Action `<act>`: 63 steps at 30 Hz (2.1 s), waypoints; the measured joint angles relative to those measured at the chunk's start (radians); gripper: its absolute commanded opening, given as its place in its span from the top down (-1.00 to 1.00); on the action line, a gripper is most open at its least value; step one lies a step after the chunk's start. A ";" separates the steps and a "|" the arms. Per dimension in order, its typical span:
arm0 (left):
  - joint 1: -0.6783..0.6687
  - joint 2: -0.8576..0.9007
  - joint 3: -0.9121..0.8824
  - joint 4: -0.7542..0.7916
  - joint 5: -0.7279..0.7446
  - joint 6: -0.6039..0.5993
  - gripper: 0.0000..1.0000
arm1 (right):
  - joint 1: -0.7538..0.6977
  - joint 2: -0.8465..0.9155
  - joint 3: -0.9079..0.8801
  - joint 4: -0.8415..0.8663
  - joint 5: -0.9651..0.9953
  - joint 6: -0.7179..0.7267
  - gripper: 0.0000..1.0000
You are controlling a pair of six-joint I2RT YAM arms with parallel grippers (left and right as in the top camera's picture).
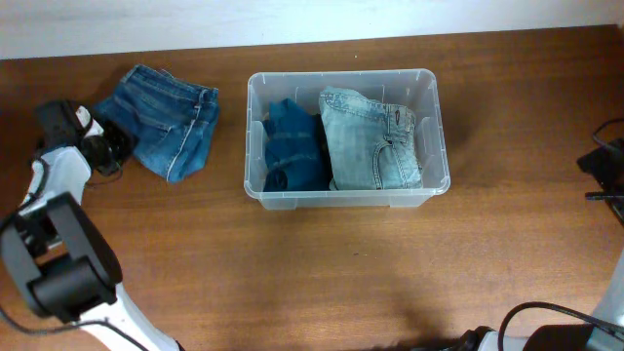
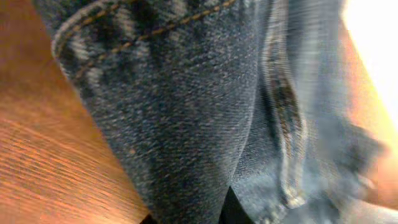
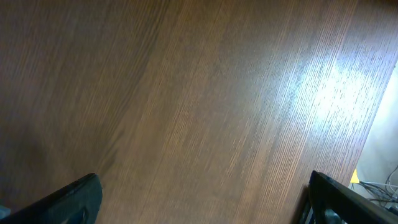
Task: Pack container
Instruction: 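Carry the dark-blue jeans right and lower them into the bin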
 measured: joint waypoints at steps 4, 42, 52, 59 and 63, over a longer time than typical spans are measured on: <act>-0.017 -0.167 0.000 -0.032 0.042 0.048 0.99 | 0.000 0.000 0.000 0.000 0.000 0.000 -0.97; -0.607 -0.284 0.000 -0.101 0.444 0.315 0.75 | 0.000 0.000 0.000 0.000 0.000 0.000 -0.97; -0.543 -0.261 0.000 -0.134 0.307 0.338 0.61 | 0.000 0.000 0.000 0.000 0.000 0.000 -0.97; -0.499 -0.260 0.002 -0.127 0.273 0.359 -0.72 | 0.000 0.000 0.000 0.000 0.000 0.000 -0.97; -0.497 -0.260 0.004 -0.082 0.267 0.358 -0.64 | 0.000 0.000 0.000 0.000 0.000 0.000 -0.97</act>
